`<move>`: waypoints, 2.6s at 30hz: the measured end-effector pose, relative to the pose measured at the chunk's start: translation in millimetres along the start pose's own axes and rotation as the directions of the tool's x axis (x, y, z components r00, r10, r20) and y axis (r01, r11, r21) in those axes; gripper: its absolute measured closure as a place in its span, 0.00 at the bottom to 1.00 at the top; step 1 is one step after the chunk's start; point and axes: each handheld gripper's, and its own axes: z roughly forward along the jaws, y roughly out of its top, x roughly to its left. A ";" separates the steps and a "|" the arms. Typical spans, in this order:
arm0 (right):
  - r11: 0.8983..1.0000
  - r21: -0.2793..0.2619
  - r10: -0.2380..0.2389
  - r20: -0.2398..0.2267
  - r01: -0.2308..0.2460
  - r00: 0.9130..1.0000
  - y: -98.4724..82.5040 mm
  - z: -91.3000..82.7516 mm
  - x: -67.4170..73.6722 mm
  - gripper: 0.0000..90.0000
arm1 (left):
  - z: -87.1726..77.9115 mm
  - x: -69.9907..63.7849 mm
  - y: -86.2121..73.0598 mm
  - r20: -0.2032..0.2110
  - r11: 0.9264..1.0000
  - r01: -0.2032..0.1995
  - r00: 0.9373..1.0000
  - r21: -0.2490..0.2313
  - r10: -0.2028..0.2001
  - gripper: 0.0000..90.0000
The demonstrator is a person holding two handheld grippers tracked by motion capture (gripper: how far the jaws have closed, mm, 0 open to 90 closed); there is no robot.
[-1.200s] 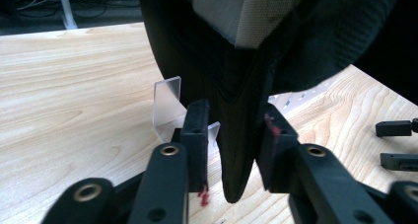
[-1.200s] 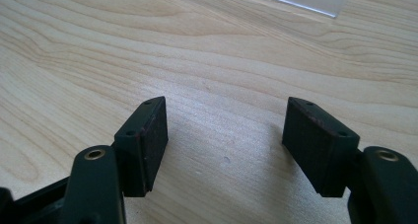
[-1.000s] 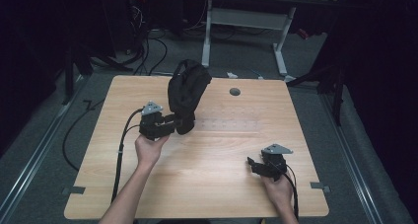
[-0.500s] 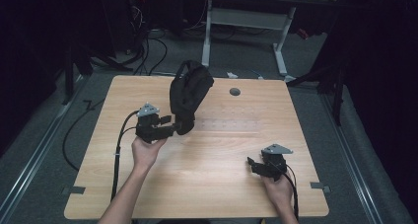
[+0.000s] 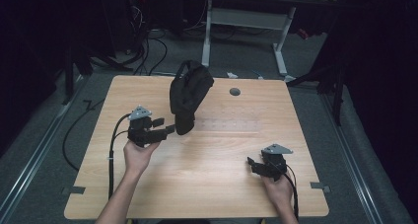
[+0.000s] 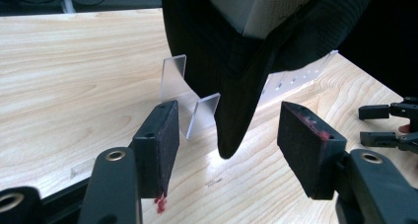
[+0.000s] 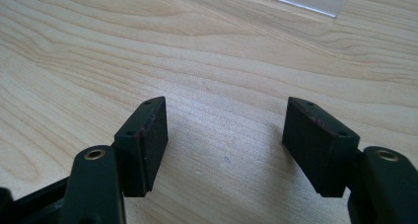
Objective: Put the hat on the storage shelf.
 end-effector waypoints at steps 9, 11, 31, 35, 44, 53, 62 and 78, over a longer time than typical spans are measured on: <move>1.000 0.000 0.000 0.000 0.000 1.000 0.0 0.0 0.0 0.38 | -12.9 3.8 -6.9 -0.013 1.000 0.015 1.000 -0.001 -0.015 0.45; 1.000 0.000 0.000 0.000 0.000 1.000 0.0 0.0 0.0 0.38 | -17.5 3.9 -9.3 -0.018 1.000 0.012 1.000 -0.003 -0.012 0.45; 1.000 -0.001 -0.001 -0.001 0.001 1.000 0.0 0.1 -0.1 0.38 | -32.6 5.6 -36.8 -0.044 0.999 0.030 0.999 0.015 -0.029 0.43; 1.000 -0.001 -0.001 -0.001 0.001 1.000 0.0 0.0 0.0 0.38 | -33.3 4.7 -41.7 -0.044 0.999 0.033 0.999 0.018 -0.032 0.43; 1.000 -0.001 -0.001 -0.001 0.001 1.000 0.0 0.1 0.0 0.38 | -32.5 3.7 -57.1 -0.050 0.998 0.050 0.998 0.038 -0.048 0.42; 1.000 -0.001 -0.002 -0.001 0.002 1.000 0.0 0.1 -0.1 0.38 | -26.4 2.1 -72.2 -0.052 0.996 0.061 0.997 0.072 -0.057 0.42; 1.000 -0.001 -0.002 -0.001 0.002 1.000 0.0 0.0 0.0 0.38 | -15.8 -0.7 -88.8 -0.076 0.993 0.050 0.996 0.106 -0.042 0.42; 1.000 -0.001 -0.001 0.000 0.001 1.000 0.0 0.0 0.1 0.38 | 6.9 -8.7 -112.8 -0.224 0.977 -0.081 0.966 0.199 0.126 0.39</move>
